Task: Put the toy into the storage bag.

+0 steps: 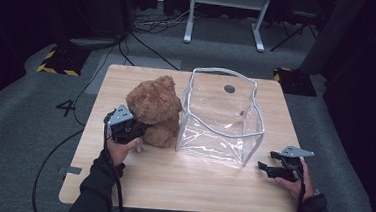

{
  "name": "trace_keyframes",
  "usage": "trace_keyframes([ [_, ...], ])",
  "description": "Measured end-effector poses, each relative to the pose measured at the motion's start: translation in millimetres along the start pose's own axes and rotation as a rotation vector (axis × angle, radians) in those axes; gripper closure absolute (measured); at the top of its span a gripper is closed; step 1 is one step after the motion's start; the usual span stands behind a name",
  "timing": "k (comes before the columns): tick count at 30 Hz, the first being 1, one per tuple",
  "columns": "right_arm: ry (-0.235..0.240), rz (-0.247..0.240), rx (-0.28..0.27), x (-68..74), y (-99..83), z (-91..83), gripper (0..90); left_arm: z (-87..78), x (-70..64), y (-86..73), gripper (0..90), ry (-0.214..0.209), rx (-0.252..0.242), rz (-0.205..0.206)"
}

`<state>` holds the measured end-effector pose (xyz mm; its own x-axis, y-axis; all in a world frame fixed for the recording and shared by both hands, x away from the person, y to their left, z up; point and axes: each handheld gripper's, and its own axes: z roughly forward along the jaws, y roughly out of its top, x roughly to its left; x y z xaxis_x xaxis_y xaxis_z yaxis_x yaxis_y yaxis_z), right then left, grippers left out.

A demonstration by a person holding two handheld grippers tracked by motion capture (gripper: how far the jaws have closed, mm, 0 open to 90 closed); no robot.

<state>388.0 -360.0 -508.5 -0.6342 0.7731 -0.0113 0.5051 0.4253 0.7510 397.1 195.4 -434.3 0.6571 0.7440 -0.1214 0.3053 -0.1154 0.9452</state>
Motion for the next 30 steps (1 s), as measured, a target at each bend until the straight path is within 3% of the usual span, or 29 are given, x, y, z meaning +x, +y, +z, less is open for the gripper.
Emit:
trace_keyframes([
  [9, 0.000, -0.001, 0.000, 0.0, -0.1, -0.1, 25.2, 0.7, 5.1, 22.2, 67.9, 0.031, -0.060, 0.006],
  [16, 0.002, 0.001, -0.001, -0.3, -0.1, -0.1, 25.3, 0.2, 13.0, 42.8, 67.9, 0.034, -0.115, -0.018],
  [30, 0.006, 0.004, -0.001, -0.7, -0.3, -0.3, 25.4, -16.7, 9.5, 104.2, 67.6, 0.042, -0.216, 0.015],
])
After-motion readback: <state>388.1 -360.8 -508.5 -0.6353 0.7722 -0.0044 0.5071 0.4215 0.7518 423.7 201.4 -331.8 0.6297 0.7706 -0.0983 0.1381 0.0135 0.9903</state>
